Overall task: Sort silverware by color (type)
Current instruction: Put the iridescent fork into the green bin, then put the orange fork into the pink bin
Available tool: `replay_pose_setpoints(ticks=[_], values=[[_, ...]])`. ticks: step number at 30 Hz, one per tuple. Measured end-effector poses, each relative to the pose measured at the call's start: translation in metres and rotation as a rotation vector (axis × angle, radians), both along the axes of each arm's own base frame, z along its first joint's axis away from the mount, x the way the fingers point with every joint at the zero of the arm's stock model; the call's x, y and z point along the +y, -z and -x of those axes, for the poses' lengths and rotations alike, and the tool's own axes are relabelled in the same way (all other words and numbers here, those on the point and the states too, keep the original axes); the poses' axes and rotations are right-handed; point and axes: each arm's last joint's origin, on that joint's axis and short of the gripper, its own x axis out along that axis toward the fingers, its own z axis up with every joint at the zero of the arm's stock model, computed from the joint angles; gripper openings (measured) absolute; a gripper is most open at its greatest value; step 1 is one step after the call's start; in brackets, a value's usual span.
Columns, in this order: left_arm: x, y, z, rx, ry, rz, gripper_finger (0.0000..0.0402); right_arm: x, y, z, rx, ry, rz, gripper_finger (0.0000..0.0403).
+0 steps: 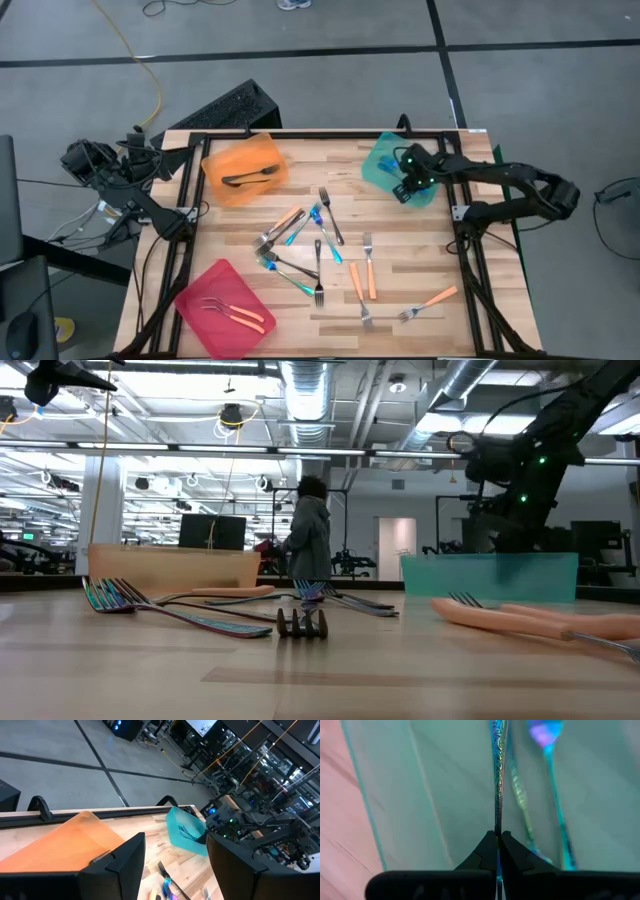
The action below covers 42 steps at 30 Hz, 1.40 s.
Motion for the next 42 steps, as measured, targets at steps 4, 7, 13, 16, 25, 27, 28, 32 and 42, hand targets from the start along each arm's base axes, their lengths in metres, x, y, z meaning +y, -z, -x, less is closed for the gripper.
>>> replay_pose_setpoints(ticks=[4,7,13,16,25,27,28,32,42], values=[[0.0,0.0,0.0,0.0,0.0,-0.001,0.0197,-0.005,0.011,-0.005,0.065,0.008,-0.004,0.0038],[0.0,0.0,0.0,0.0,0.0,-0.001,0.0197,-0.009,0.015,-0.009,0.086,0.012,-0.015,0.0045],[0.0,0.0,0.0,0.001,0.0,-0.002,0.0197,-0.015,0.015,-0.016,0.1,0.011,-0.026,0.0062],[0.0,0.0,0.0,0.005,0.001,-0.004,0.0197,-0.017,0.01,-0.02,0.093,0.001,-0.019,0.0075],[0.0,0.0,0.0,0.027,0.01,-0.032,0.0197,-0.021,-0.024,-0.025,0.097,-0.038,-0.016,0.0132],[0.0,0.0,0.0,0.033,0.012,-0.038,0.0197,-0.022,-0.038,-0.028,0.088,-0.077,-0.042,0.0146],[0.0,0.0,0.0,0.034,0.013,-0.04,0.0197,-0.023,-0.047,-0.029,0.081,-0.084,-0.042,0.0151],[0.0,0.0,0.0,0.048,0.019,-0.057,0.0197,-0.028,-0.091,-0.035,0.046,-0.094,-0.007,0.0166],[-0.002,0.002,0.0,0.092,0.081,-0.001,0.0197,-0.016,-0.216,-0.046,-0.338,-0.215,0.15,0.0167]])
